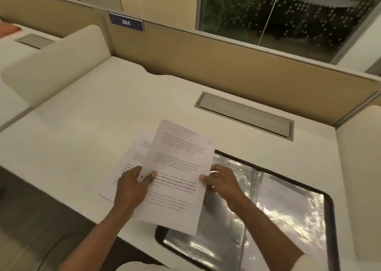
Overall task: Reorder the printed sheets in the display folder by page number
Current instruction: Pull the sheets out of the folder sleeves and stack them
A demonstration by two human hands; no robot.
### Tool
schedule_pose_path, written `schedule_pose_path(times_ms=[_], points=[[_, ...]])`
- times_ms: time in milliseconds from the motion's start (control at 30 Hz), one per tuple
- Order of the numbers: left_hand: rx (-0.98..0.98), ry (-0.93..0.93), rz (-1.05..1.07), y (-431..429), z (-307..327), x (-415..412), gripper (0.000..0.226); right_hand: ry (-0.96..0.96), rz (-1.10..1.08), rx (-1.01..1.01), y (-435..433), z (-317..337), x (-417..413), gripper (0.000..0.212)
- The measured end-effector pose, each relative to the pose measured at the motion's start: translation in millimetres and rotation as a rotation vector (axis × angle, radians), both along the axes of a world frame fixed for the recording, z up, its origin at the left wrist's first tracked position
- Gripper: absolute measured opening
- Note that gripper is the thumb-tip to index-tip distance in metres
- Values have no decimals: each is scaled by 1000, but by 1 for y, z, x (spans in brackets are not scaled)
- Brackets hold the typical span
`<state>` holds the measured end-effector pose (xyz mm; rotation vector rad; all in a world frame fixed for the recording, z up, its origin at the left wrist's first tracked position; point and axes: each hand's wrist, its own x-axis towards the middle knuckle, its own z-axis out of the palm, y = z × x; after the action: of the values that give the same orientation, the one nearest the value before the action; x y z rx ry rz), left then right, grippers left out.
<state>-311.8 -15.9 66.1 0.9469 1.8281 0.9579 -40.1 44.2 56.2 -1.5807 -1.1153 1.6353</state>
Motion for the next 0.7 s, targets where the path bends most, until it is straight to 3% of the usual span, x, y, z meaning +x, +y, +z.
schedule_pose_path(times_ms=[200, 367, 467, 600, 700], points=[[-59, 230, 31, 26, -26, -88, 18, -138, 63, -17, -3, -25, -95, 16], [-126, 483, -102, 55, -50, -124, 24, -341, 43, 5, 3, -49, -142, 21], [-213, 625, -155, 65, -62, -125, 32, -504, 63, 79, -1, -59, -148, 29], [-164, 816, -174, 67, -69, -109, 81, -572, 59, 108, -13, -65, -131, 26], [-67, 850, -211, 64, -65, -86, 69, -522, 44, 113, -32, -65, -100, 15]])
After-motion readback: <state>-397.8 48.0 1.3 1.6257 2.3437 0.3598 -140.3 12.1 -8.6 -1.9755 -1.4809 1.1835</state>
